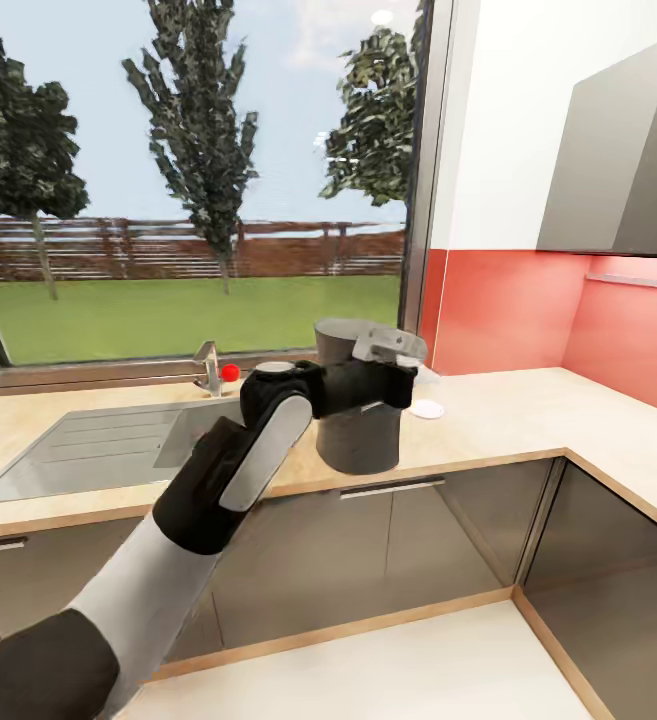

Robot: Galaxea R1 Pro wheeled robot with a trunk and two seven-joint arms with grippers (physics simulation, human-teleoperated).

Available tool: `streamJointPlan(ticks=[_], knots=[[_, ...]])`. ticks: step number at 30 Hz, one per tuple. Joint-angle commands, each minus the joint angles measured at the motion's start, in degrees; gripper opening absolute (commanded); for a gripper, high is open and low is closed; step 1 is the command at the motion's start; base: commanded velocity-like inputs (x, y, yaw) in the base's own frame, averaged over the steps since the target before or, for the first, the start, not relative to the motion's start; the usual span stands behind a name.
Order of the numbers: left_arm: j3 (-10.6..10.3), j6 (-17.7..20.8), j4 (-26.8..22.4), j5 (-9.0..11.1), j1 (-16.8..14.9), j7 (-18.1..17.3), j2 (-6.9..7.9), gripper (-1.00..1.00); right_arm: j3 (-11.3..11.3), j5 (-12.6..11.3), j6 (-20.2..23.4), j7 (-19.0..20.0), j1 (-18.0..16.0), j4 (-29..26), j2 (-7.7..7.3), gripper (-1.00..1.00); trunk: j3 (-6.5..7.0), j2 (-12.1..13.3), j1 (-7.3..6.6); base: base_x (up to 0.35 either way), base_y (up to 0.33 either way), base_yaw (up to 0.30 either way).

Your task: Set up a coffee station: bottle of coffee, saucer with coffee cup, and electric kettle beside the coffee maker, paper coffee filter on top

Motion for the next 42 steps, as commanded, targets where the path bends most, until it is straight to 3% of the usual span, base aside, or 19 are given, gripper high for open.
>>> streamJointPlan(ticks=[1, 4, 5, 6, 7, 8, 9, 12, 14, 18, 24, 42], knots=[[1.04, 0.72, 2.56, 1.53, -4.36, 0.20, -0.01, -1.00, 0.05, 0.20, -0.22, 0.00, -0.05, 0.08, -0.02, 1.00, -0.10, -0.07, 0.01, 0.000, 0.000, 0.000], [4.59, 3.85, 12.09, 4.14, -17.01, 0.21, -0.01, -1.00, 0.05, 0.20, -0.22, -0.01, -0.05, 0.08, -0.02, 1.00, -0.10, -0.07, 0.01, 0.000, 0.000, 0.000], [7.27, 5.20, 21.39, 4.88, -26.28, 0.19, -0.01, -1.00, 0.05, 0.20, -0.22, -0.01, -0.05, 0.08, -0.02, 1.00, -0.10, -0.07, 0.01, 0.000, 0.000, 0.000], [8.69, 5.56, 26.40, 5.05, -30.49, 0.17, -0.01, -1.00, 0.05, 0.20, -0.22, -0.01, -0.05, 0.08, -0.02, 1.00, -0.10, -0.07, 0.01, 0.000, 0.000, 0.000], [9.36, 5.72, 28.81, 5.11, -32.49, 0.16, -0.01, -1.00, 0.05, 0.20, -0.22, -0.01, -0.05, 0.08, -0.02, 1.00, -0.10, -0.07, 0.01, 0.000, 0.000, 0.000], [12.45, 6.24, 43.82, 5.29, -44.99, 0.07, -0.01, -1.00, 0.05, 0.20, -0.22, -0.01, -0.05, 0.08, -0.02, 1.00, -0.10, -0.07, 0.01, 0.000, 0.000, 0.000], [12.70, 6.27, 46.12, 5.30, -46.94, 0.06, -0.01, -1.00, 0.05, 0.20, -0.22, -0.01, -0.05, 0.08, -0.02, 1.00, -0.10, -0.07, 0.01, 0.000, 0.000, 0.000], [13.44, 6.52, 58.55, 5.31, -57.01, -0.05, -0.01, -1.00, 0.05, 0.20, -0.22, -0.01, -0.05, 0.08, -0.02, 1.00, -0.10, -0.07, 0.01, 0.000, 0.000, 0.000], [13.60, 6.86, 66.02, 5.28, -61.48, -0.16, -0.01, -1.00, 0.05, 0.20, -0.22, -0.01, -0.05, 0.08, -0.02, 1.00, -0.10, -0.07, 0.01, 0.000, 0.000, 0.000], [13.60, 7.12, 73.38, 5.27, -64.23, -0.42, -0.01, -1.00, 0.05, 0.20, -0.22, -0.01, -0.07, 0.08, -0.02, 1.00, -0.10, -0.07, 0.01, 0.000, 0.000, 0.000], [13.81, 7.79, 79.62, 5.27, -65.11, -0.64, -0.01, -1.00, 0.05, 0.20, -0.22, -0.01, -0.06, 0.08, -0.02, 1.00, -0.10, -0.07, 0.01, 0.000, 0.000, 0.000], [13.88, 8.27, 84.43, 5.27, -65.01, -0.97, -0.01, -1.00, 0.05, 0.20, -0.22, -0.06, -0.05, 0.08, -0.02, 1.00, -0.10, -0.07, 0.01, 0.000, 0.000, 0.000]])
